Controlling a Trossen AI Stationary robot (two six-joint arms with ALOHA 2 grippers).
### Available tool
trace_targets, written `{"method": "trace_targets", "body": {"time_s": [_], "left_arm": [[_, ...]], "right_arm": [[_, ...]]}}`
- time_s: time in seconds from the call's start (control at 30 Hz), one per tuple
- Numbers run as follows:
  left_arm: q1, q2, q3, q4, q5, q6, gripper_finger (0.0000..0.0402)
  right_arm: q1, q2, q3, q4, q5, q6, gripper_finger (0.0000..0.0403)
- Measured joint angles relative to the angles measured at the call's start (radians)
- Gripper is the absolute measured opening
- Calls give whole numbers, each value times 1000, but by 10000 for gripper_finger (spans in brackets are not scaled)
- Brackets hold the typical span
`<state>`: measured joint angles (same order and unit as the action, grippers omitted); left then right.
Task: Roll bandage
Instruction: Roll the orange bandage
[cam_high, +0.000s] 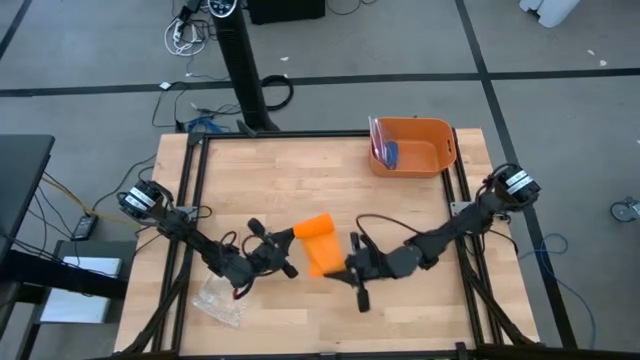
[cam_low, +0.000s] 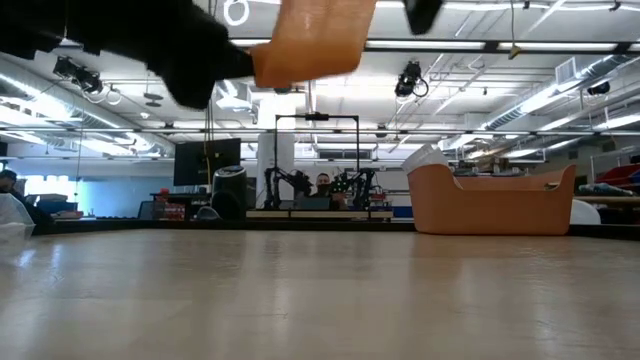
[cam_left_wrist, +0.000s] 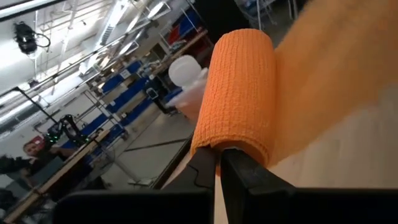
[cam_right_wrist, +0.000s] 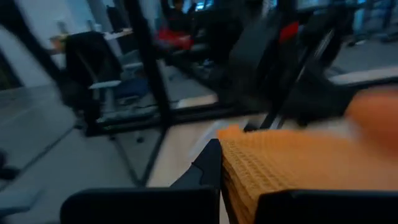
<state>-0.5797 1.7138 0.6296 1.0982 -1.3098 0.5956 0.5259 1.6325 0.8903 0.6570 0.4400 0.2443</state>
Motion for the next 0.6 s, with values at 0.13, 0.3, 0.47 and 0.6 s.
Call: {"method": "trace_targets", "body": {"time_s": [0.13, 0.3, 0.47, 0.6], "left_arm": [[0, 0, 0, -87, 0, -52, 12], [-17, 0, 0, -104, 7, -53, 12], [-45, 0, 0, -128, 13, -59, 12], [-64, 0, 9, -137, 48, -62, 12]], "right_arm": [[-64, 0, 103, -167, -22, -35, 1], [-126, 0, 194, -325, -26, -56, 0], [-170, 0, 249, -405, -31, -65, 0], [-198, 0, 266, -433, -44, -62, 0]]}}
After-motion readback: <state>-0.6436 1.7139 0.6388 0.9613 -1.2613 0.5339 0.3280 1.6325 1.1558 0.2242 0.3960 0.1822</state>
